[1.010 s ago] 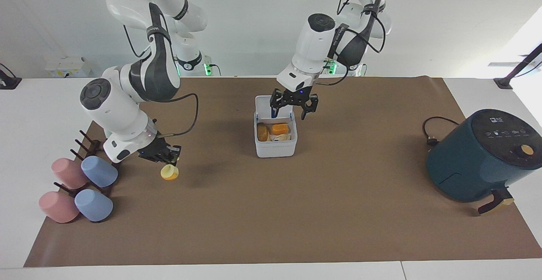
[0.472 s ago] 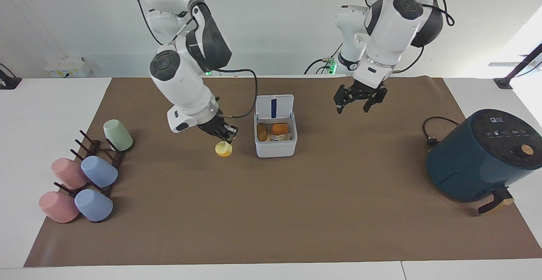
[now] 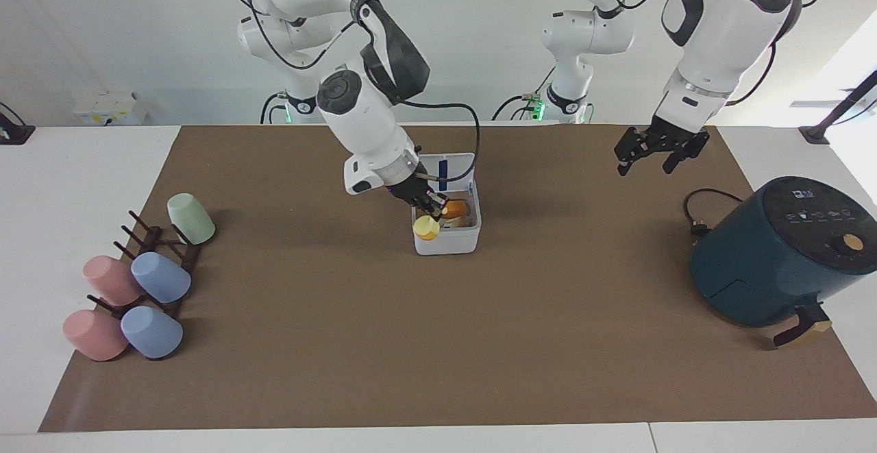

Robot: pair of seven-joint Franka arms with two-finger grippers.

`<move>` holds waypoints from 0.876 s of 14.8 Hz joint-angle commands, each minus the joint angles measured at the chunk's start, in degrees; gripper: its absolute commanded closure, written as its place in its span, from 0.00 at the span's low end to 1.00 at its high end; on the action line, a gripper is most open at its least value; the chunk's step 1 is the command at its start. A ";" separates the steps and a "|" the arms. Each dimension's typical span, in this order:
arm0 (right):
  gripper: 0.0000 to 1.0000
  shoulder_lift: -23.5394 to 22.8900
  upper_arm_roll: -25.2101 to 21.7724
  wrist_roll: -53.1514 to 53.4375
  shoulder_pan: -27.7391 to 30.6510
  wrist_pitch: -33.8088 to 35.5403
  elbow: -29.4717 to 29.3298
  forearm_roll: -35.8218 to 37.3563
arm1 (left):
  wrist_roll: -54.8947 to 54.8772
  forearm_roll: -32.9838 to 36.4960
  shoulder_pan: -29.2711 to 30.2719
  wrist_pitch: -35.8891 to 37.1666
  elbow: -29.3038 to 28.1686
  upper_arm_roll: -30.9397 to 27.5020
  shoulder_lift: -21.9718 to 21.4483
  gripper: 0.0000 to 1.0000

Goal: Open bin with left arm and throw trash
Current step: 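Carry the block over the bin with the right gripper while the left gripper withdraws, then open the right gripper to drop the yellow block into the bin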

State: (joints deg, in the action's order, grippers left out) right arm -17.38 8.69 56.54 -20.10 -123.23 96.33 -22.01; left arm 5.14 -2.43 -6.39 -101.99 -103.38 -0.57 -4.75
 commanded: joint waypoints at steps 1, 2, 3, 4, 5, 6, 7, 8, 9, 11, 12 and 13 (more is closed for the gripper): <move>1.00 3.58 -0.17 2.34 -0.90 -3.07 6.05 -3.21 | -4.25 1.11 3.83 5.73 5.01 0.66 0.27 0.00; 1.00 3.75 -0.08 2.52 -0.91 -2.98 6.41 -3.48 | -4.61 1.11 4.89 7.40 6.59 0.66 0.53 0.00; 1.00 3.93 -0.08 3.39 -0.91 -2.98 6.93 -3.48 | -4.70 1.11 5.16 8.90 8.00 0.66 0.71 0.00; 1.00 4.10 -0.08 4.88 -1.34 -3.24 7.55 -3.48 | -4.70 1.28 5.25 10.48 9.41 0.49 0.80 0.00; 1.00 4.45 -0.08 5.41 -2.13 -3.16 7.64 -3.48 | -4.70 1.37 5.25 11.80 10.73 0.48 1.23 0.00; 0.94 4.46 -0.08 6.11 -2.31 -3.16 7.82 -3.48 | -4.70 1.55 5.25 13.38 12.48 0.48 2.45 0.00; 0.89 4.54 -0.08 7.17 -2.40 -3.07 7.82 -3.48 | -4.70 1.90 5.34 14.79 14.24 0.66 3.08 0.00; 0.85 4.55 -0.08 8.31 -2.40 -3.16 8.08 -3.48 | -4.70 1.99 5.43 15.33 14.86 0.49 3.52 0.00; 0.83 4.63 0.18 9.54 -2.49 -3.16 8.26 -3.48 | -4.70 1.90 5.43 15.33 14.70 0.66 3.52 0.00; 0.57 4.90 0.36 10.86 -3.28 -3.59 9.04 -3.48 | -4.79 1.72 5.17 15.42 13.73 0.66 3.00 0.00; 0.29 5.16 0.36 10.87 -3.28 -4.21 9.74 -3.48 | -4.70 1.72 4.99 15.42 13.29 0.66 2.82 0.00; 0.14 5.16 0.36 10.87 -3.28 -4.82 10.10 -3.48 | -4.70 1.64 4.90 15.33 12.85 0.66 2.64 0.00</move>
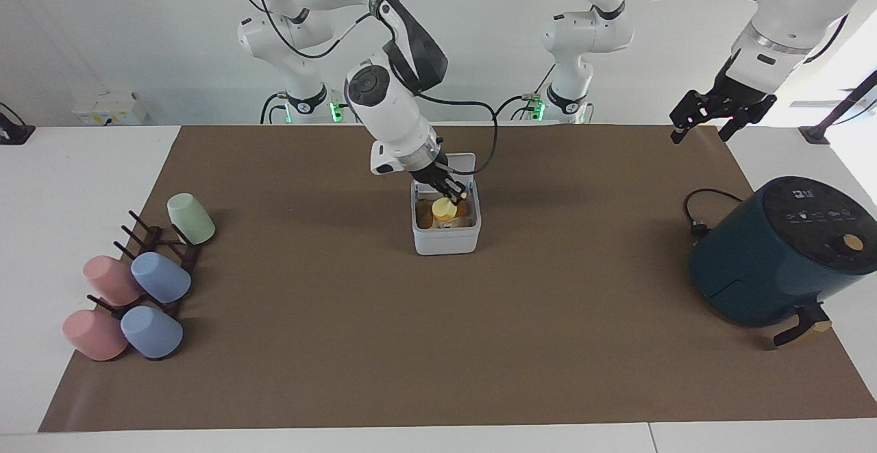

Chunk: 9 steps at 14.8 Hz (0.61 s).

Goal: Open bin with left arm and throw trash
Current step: 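Open the right gripper to drop the yellow block into the bin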

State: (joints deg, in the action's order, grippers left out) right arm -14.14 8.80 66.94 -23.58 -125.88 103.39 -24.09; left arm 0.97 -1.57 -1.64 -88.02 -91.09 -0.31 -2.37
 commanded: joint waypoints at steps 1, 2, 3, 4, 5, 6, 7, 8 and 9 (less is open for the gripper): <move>0.00 1.92 0.25 0.56 0.20 -2.35 2.95 -1.40 | -0.62 0.69 0.14 1.36 0.39 0.39 0.26 0.00; 0.00 1.92 0.25 0.47 0.20 -2.44 2.78 -1.40 | -0.53 0.51 0.14 2.41 0.74 0.39 0.35 0.00; 0.00 1.75 0.25 0.29 0.20 -2.53 2.52 -1.31 | -0.53 0.77 0.14 2.94 0.91 0.39 0.52 0.00; 0.00 1.66 0.16 -0.40 0.28 -2.44 2.25 -0.96 | -0.53 1.12 0.32 3.12 1.00 0.39 0.78 0.00; 0.00 1.57 0.07 -1.11 0.20 -2.53 2.16 -0.18 | -0.53 1.13 0.49 2.69 1.00 0.39 0.87 0.00; 0.00 1.48 0.07 -3.29 0.20 -2.36 1.90 1.22 | -0.53 1.13 0.67 2.51 1.00 0.39 1.05 0.00; 0.00 1.48 -0.01 -6.01 0.63 -2.35 1.73 4.02 | -0.53 1.21 0.67 2.33 1.26 0.39 1.14 0.00; 0.00 1.39 -0.02 -8.73 1.16 -2.09 1.46 7.79 | -0.53 1.22 0.84 2.07 1.27 0.39 1.23 0.00; 0.00 1.30 -0.02 -11.63 2.38 -1.22 1.11 11.83 | -0.62 1.13 0.76 1.63 0.92 0.39 1.14 0.00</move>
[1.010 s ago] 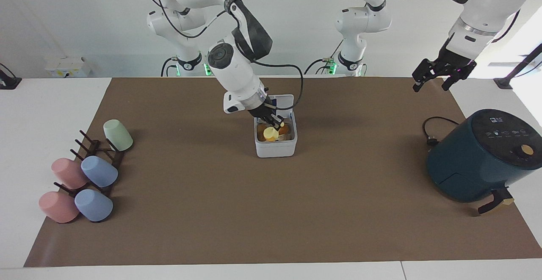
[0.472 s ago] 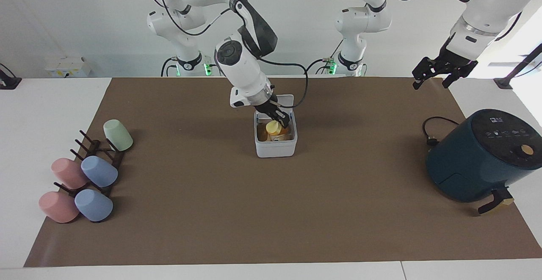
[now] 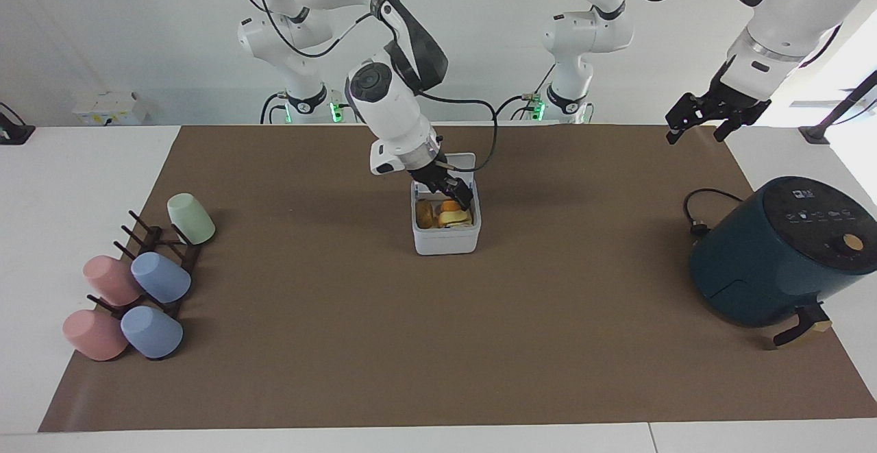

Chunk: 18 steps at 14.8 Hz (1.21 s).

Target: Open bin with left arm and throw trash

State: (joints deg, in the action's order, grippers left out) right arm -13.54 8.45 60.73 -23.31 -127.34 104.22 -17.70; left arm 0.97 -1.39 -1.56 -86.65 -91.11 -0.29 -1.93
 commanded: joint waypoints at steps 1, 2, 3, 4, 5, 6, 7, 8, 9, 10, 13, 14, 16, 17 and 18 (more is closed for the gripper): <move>0.00 0.62 0.34 -8.32 3.26 0.95 -0.24 8.62 | -0.62 0.95 0.59 -0.71 0.59 0.38 0.52 0.00; 0.00 0.62 0.34 -12.17 4.57 2.35 -0.51 11.00 | -0.62 0.87 0.59 -1.41 0.50 0.38 0.43 0.00; 0.00 0.71 0.34 -17.17 6.68 4.28 -0.77 12.33 | -0.62 0.95 0.25 -1.24 0.23 0.38 0.26 0.00; 0.00 1.06 0.34 -21.57 8.61 6.38 -1.12 12.43 | -0.62 0.95 0.07 -1.42 -0.55 0.38 0.00 0.00; 0.00 1.32 0.25 -25.10 10.28 8.84 -1.82 12.86 | -0.62 1.04 0.07 -1.51 -0.99 0.38 -0.09 0.00; 0.00 1.76 0.17 -29.48 12.65 11.56 -2.61 13.83 | -0.71 1.04 -0.02 -1.51 -1.17 0.38 -0.18 0.00; 0.00 2.29 0.17 -34.14 15.20 14.03 -3.49 14.71 | -0.88 1.04 -0.02 -1.51 -1.26 0.38 -0.18 0.00; 0.00 3.16 0.17 -37.84 17.83 16.49 -4.20 14.89 | -1.23 1.30 0.07 -1.68 -1.26 0.38 -0.27 0.00; 0.00 3.78 0.25 -40.66 20.30 19.21 -5.33 14.89 | -2.02 1.65 0.07 -1.68 -1.26 0.46 -0.27 0.00; 0.00 4.40 0.17 -42.69 22.23 22.20 -6.65 14.98 | -2.98 1.66 0.07 -1.94 -1.44 0.46 -0.27 0.00; 0.00 6.06 -2.19 -47.18 23.23 31.08 -12.10 17.86 | -3.26 1.66 0.07 -2.47 -1.88 0.46 -0.53 0.00; 0.00 9.03 -2.99 -48.93 22.79 32.15 -11.50 19.10 | -3.17 1.66 0.07 -2.65 -2.40 0.46 -0.71 0.00; 0.00 11.95 -3.26 -51.05 23.92 36.44 -11.49 19.02 | -3.17 1.66 0.15 -2.74 -2.49 0.46 -0.89 0.00; 0.00 12.83 -3.35 -51.50 24.36 37.42 -11.32 19.02 | -3.17 1.66 0.24 -2.82 -2.49 0.46 -0.89 0.00; 0.00 13.80 -3.52 -52.28 24.36 37.17 -10.45 19.37 | -3.08 1.66 0.33 -2.83 -2.49 0.46 -0.89 0.00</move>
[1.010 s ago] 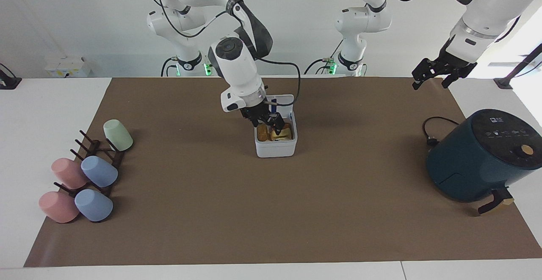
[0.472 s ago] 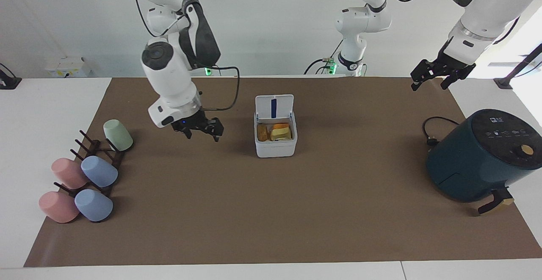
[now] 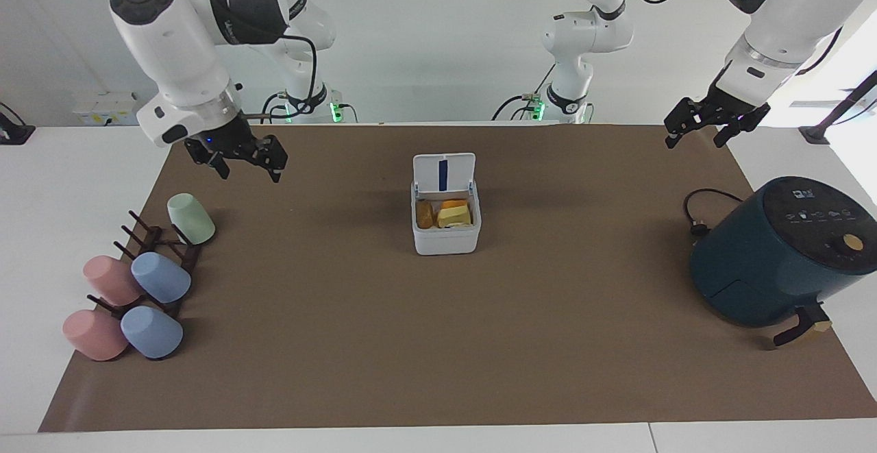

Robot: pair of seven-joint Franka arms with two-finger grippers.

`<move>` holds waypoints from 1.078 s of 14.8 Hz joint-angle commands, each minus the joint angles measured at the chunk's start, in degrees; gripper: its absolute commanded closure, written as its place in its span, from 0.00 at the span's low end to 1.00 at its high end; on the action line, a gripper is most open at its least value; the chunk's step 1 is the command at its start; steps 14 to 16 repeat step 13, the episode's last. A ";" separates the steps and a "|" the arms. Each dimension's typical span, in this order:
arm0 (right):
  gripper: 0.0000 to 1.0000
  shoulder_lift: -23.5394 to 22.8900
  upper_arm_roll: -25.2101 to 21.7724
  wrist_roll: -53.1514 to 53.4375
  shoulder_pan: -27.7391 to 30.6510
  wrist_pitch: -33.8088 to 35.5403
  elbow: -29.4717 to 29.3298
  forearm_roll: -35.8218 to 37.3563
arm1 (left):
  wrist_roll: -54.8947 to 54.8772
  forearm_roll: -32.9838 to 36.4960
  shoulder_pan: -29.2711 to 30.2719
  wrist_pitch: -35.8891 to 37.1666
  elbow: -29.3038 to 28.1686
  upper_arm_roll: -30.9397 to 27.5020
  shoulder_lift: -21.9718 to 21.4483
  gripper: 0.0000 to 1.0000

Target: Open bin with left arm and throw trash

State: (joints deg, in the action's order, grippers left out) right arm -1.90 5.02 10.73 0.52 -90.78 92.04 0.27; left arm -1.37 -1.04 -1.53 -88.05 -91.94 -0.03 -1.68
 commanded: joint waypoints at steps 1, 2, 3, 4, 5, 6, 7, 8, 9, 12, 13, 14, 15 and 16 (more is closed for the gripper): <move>0.00 2.69 -1.66 -3.34 -0.08 -0.01 3.66 1.48 | -0.74 1.31 0.30 -1.42 -1.66 0.21 -1.13 0.00; 0.00 3.39 -2.98 -3.78 -0.52 -0.62 4.63 1.48 | -0.74 1.31 0.21 -1.51 -1.66 0.21 -1.13 0.00; 0.00 3.13 -3.52 -3.88 -0.61 -0.63 4.29 1.48 | -0.74 1.31 0.30 -1.42 -1.75 0.21 -1.13 0.00; 0.00 2.96 -3.70 -3.88 -0.70 -0.54 3.77 1.40 | -0.74 1.31 0.30 -1.42 -1.66 0.21 -1.13 0.00; 0.00 2.78 -4.13 -3.88 -0.87 -0.72 3.59 1.40 | -0.74 1.31 0.21 -1.42 -1.66 0.21 -1.13 0.00; 0.00 2.17 -5.10 -4.14 -1.57 -0.54 3.41 1.48 | -0.74 1.31 0.21 -1.42 -1.66 0.21 -1.13 0.00; 0.00 1.56 -5.89 -5.01 -2.36 0.15 2.02 1.66 | -0.74 1.31 0.21 -1.42 -1.66 0.21 -1.13 0.00; 0.00 0.51 -6.16 -6.32 -2.63 1.12 0.79 1.66 | -0.74 1.31 0.21 -1.33 -1.66 0.21 -1.13 0.00; 0.00 0.32 -6.16 -6.60 -2.72 1.39 0.69 1.57 | -0.74 1.31 0.21 -1.42 -1.66 0.21 -1.13 0.00; 0.00 0.41 -6.86 -6.69 -3.16 1.48 0.69 1.05 | -0.74 1.31 0.21 -1.33 -1.66 0.21 -1.13 0.00; 0.00 0.41 -6.86 -6.69 -3.07 1.48 0.69 1.04 | -0.74 1.31 0.21 -1.42 -1.66 0.21 -1.13 0.00; 0.00 0.41 -6.86 -6.69 -3.07 1.48 0.69 1.04 | -0.74 1.31 0.21 -1.42 -1.66 0.21 -1.13 0.00; 0.00 0.41 -6.86 -6.69 -3.07 1.48 0.69 1.04 | -0.74 1.31 0.21 -1.42 -1.66 0.21 -1.13 0.00; 0.00 0.41 -6.86 -6.69 -3.07 1.48 0.69 1.04 | -0.74 1.31 0.21 -1.42 -1.66 0.21 -1.13 0.00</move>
